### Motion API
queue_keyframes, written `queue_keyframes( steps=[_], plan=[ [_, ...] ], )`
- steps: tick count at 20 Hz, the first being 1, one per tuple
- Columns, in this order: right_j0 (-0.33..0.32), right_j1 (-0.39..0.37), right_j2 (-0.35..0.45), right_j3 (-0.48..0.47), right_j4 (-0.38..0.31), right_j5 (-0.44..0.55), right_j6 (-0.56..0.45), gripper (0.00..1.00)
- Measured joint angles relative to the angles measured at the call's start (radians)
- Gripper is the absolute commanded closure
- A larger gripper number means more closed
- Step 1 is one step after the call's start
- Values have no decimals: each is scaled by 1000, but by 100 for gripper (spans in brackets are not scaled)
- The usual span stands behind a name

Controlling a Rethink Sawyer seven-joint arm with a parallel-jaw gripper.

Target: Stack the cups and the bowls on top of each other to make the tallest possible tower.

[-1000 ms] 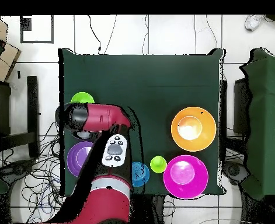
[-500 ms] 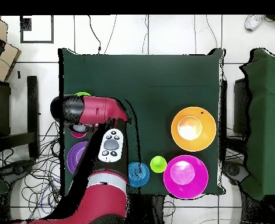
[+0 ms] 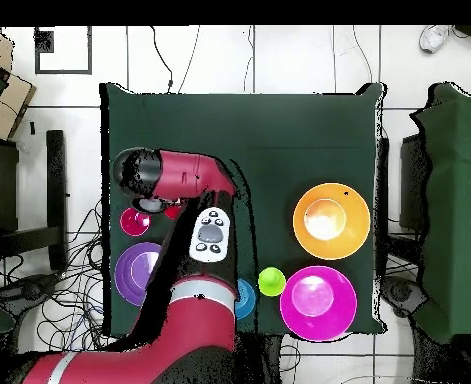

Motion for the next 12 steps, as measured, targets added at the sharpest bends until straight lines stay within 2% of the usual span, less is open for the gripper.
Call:
queue_keyframes(
  steps=[5,12],
  plan=[
    [-34,38,0,-60,0,49,0,0],
    [-60,40,0,-70,-2,67,0,0]
  ],
)
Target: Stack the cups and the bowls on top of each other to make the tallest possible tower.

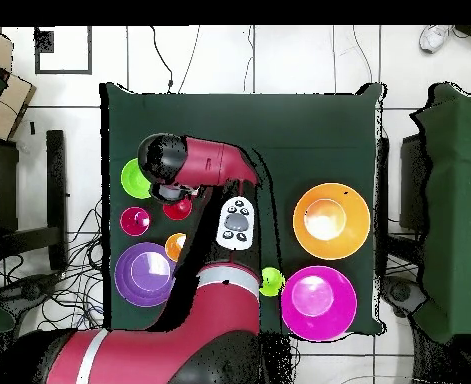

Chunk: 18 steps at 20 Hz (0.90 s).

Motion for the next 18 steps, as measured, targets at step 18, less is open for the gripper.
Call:
queue_keyframes(
  steps=[18],
  plan=[
    [-48,-56,-1,2,-6,0,0,0]
  ],
)
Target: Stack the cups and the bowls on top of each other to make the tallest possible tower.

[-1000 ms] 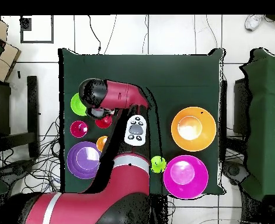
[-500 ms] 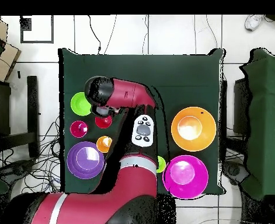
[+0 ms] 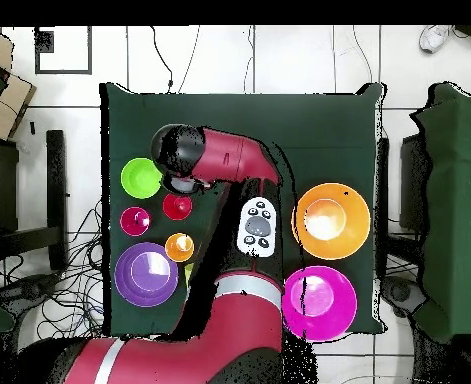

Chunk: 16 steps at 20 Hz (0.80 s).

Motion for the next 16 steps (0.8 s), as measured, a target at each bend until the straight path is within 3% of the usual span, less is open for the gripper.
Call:
queue_keyframes(
  steps=[16],
  plan=[
    [-17,-2,-1,0,-6,0,0,0]
  ],
)
